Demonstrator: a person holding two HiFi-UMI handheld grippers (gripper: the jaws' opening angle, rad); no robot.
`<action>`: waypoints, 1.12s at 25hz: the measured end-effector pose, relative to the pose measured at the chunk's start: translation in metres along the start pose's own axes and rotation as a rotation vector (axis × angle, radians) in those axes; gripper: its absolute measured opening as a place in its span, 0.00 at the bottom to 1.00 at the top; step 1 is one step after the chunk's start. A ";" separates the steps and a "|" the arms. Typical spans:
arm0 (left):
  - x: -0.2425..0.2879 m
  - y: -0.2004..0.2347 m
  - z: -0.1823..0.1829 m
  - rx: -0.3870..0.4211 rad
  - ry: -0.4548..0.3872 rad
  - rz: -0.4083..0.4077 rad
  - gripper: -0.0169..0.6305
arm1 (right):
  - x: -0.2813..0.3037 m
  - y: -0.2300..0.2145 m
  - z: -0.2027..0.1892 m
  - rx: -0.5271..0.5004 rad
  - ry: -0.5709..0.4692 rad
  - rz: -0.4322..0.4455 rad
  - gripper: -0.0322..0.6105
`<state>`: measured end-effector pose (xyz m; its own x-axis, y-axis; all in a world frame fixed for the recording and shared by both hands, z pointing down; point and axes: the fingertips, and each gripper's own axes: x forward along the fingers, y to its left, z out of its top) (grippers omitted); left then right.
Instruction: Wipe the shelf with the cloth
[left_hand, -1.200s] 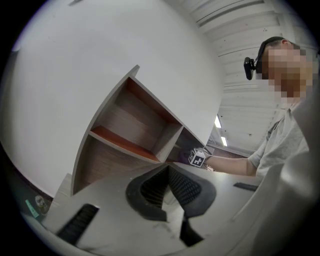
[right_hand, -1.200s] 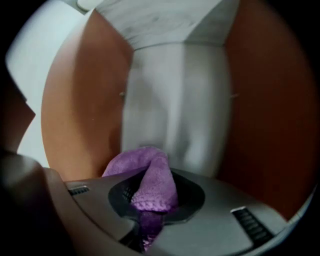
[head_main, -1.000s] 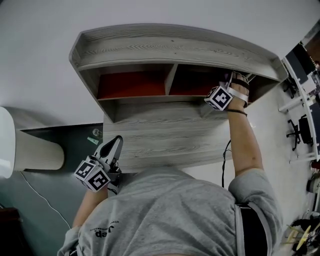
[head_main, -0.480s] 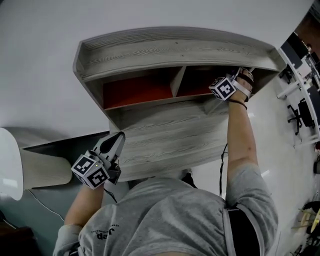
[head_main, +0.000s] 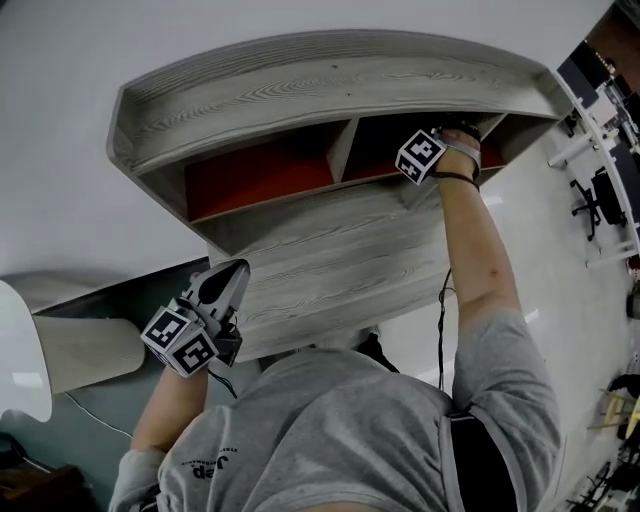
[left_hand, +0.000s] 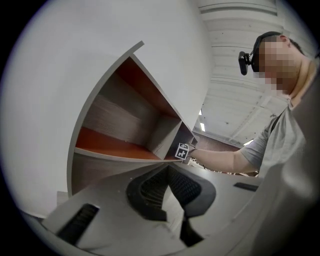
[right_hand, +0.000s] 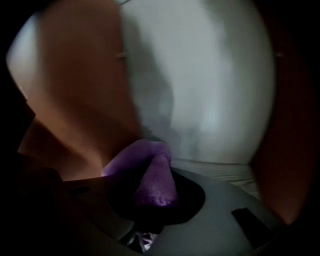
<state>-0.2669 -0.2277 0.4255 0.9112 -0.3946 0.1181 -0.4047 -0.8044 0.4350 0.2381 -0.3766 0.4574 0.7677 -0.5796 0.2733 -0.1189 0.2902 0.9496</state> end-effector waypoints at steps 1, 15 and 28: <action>0.000 0.001 0.000 -0.006 -0.002 0.001 0.05 | 0.000 0.016 -0.002 -0.004 0.005 0.053 0.15; -0.002 -0.003 0.007 -0.032 -0.034 -0.033 0.05 | -0.096 -0.064 -0.040 0.313 -0.281 -0.189 0.15; 0.011 -0.027 0.006 -0.013 -0.004 -0.076 0.05 | -0.098 -0.099 -0.076 0.255 -0.220 -0.432 0.15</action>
<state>-0.2464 -0.2136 0.4097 0.9390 -0.3343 0.0808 -0.3333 -0.8262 0.4543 0.2224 -0.2903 0.3247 0.6342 -0.7586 -0.1498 0.0081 -0.1871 0.9823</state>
